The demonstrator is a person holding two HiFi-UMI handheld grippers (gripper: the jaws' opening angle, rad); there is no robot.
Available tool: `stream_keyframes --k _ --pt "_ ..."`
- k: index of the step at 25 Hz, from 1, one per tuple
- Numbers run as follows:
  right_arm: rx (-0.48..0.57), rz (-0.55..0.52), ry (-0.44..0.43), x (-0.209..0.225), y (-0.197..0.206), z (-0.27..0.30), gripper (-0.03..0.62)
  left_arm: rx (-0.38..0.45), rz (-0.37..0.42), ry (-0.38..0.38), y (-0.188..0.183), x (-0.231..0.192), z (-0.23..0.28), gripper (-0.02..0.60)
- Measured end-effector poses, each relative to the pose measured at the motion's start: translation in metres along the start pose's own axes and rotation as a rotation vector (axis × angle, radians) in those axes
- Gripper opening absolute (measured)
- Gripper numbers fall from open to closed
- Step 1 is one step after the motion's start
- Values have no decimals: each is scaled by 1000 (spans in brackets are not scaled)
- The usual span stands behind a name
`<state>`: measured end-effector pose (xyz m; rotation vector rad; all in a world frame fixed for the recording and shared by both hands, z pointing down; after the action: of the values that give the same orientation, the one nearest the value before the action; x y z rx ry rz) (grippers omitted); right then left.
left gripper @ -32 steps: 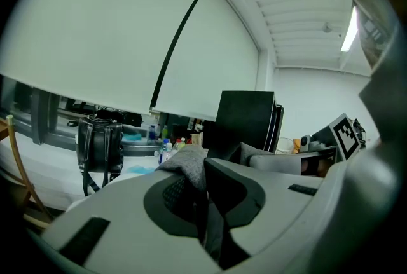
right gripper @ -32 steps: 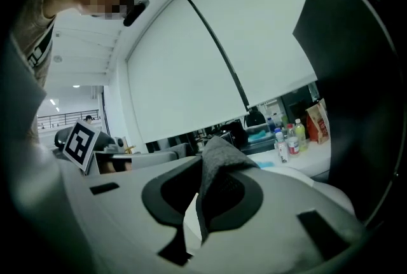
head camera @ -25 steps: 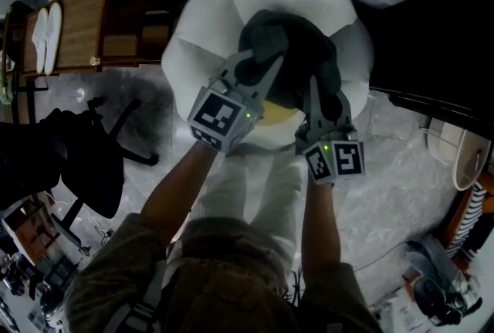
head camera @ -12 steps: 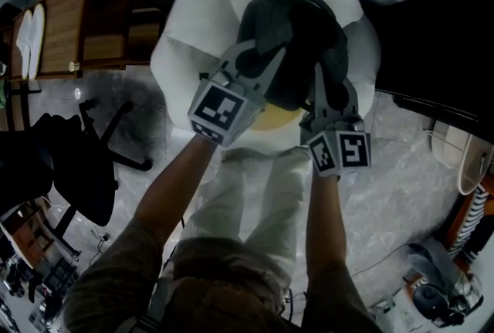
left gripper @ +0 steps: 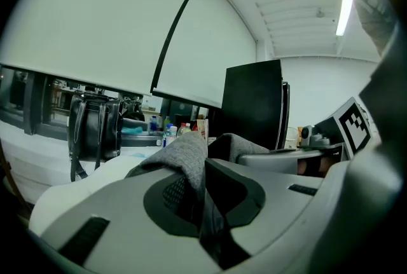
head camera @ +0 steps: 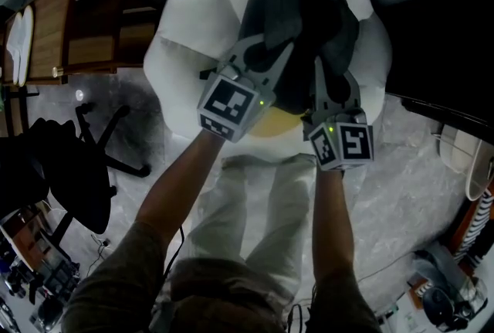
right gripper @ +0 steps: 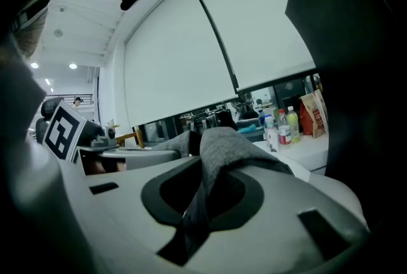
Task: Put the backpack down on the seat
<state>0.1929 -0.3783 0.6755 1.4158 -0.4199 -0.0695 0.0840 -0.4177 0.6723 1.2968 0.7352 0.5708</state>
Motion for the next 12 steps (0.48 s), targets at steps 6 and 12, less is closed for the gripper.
stream_keyframes --k 6,12 --pt "6 7 21 8 17 3 49 1 8 -14 20 0 8 38" --pt "-7 -29 74 12 23 5 82 7 15 -50 25 -5 11 62"
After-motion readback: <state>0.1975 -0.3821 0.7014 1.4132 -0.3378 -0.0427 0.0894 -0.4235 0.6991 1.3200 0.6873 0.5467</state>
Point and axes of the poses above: the fingertips, and each gripper's own axes: z forward along the fingers, x to its right, y out of its underside, the point moved 5 cm from there along -z, backward along the fingers, and after that the axes turned 8 degrees about x, right-handed, at the moved point
